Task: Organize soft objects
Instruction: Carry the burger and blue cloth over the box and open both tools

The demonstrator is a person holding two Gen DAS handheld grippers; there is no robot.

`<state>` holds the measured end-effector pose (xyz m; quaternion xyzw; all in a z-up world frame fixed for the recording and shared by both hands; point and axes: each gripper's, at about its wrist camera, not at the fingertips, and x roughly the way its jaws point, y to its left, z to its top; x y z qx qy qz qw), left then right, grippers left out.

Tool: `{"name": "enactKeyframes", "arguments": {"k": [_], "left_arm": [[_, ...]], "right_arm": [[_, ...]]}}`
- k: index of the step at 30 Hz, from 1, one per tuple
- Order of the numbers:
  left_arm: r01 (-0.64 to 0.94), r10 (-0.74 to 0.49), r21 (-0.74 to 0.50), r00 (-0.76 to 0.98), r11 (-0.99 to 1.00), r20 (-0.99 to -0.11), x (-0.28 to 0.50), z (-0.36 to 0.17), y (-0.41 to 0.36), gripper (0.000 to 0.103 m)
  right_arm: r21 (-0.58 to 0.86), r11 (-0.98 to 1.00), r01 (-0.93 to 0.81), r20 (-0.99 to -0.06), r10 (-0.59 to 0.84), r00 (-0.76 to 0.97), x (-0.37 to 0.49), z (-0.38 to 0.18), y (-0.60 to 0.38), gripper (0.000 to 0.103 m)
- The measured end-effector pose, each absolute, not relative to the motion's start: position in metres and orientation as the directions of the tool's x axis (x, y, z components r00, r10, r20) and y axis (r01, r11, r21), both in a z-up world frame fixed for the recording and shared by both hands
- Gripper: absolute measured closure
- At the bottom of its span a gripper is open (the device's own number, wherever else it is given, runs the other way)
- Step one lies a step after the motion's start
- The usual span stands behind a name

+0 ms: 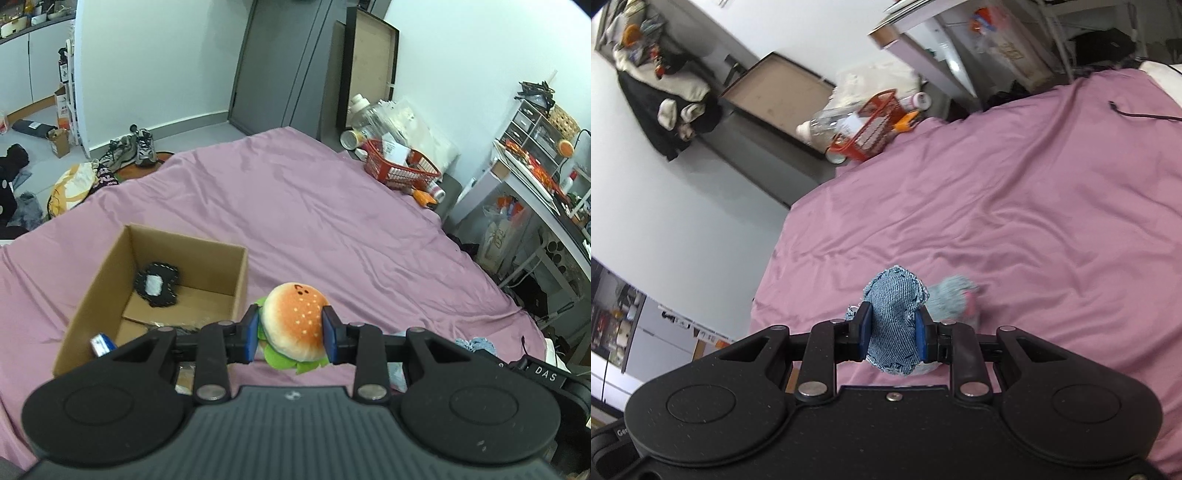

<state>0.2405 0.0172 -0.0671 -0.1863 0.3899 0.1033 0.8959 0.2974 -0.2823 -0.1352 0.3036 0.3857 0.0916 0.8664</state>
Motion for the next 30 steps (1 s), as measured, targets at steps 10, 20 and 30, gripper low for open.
{"name": "enactKeyframes", "arguments": {"k": [10, 20, 30], "left_arm": [[-0.36, 0.064, -0.253, 0.675, 0.898, -0.735, 0.239, -0.071, 0.049, 0.069], [-0.393, 0.072, -0.268, 0.666, 0.88, -0.742, 0.242, -0.084, 0.08, 0.069], [-0.452, 0.088, -0.283, 0.642, 0.846, -0.761, 0.249, -0.11, 0.119, 0.069]], "right_arm": [[0.562, 0.827, 0.019, -0.614, 0.403, 0.679, 0.294, -0.131, -0.248, 0.079], [0.52, 0.851, -0.077, -0.604, 0.429, 0.672, 0.285, -0.124, -0.212, 0.079], [0.515, 0.839, -0.175, -0.589, 0.495, 0.639, 0.283, -0.124, -0.173, 0.079]]}}
